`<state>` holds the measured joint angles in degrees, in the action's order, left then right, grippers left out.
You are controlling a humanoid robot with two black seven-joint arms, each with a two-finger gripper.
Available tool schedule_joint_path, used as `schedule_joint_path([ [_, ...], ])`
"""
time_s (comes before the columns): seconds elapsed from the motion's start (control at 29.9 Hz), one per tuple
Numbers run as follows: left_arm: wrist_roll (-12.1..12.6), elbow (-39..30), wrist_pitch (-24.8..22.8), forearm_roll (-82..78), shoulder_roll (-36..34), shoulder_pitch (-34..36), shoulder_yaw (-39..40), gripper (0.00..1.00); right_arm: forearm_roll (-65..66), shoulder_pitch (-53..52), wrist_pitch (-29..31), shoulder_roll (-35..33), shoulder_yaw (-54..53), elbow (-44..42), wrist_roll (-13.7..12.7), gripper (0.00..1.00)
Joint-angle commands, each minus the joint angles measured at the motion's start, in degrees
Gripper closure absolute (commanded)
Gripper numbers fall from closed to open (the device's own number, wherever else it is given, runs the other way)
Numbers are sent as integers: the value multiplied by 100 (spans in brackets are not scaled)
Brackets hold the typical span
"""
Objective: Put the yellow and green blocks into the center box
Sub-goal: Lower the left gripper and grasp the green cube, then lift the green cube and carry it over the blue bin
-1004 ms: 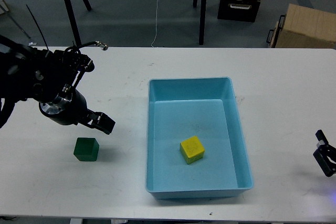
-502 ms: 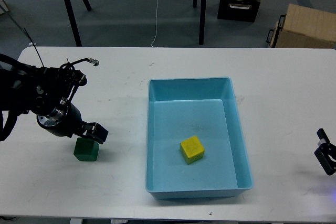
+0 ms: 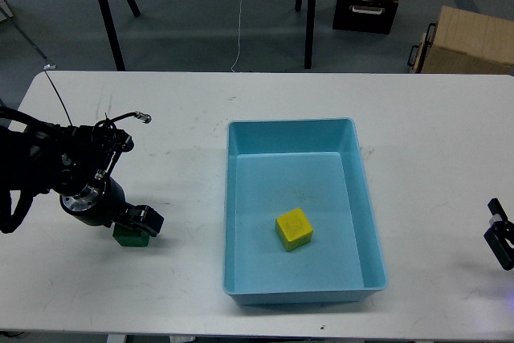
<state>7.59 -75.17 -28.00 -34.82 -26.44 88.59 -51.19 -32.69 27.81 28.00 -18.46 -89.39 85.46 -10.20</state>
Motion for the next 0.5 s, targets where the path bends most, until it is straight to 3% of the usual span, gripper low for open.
schedule_joint_path([
  [0.0, -3, 2, 0, -138, 33, 0, 65, 40, 0, -4, 0, 0, 1, -3, 0, 2],
  [0.13, 76, -33, 0, -446, 16, 27, 65, 97, 0, 14, 0, -9, -8, -3, 0, 2],
  [0.33, 15, -182, 0, -446, -195, 403, 258, 100, 0, 40, 0, -26, -105, 6, 0, 2],
  [0.47, -91, -182, 0, -420, -186, 1325, 617, 100, 0, 40, 0, -26, -96, 6, 0, 2],
])
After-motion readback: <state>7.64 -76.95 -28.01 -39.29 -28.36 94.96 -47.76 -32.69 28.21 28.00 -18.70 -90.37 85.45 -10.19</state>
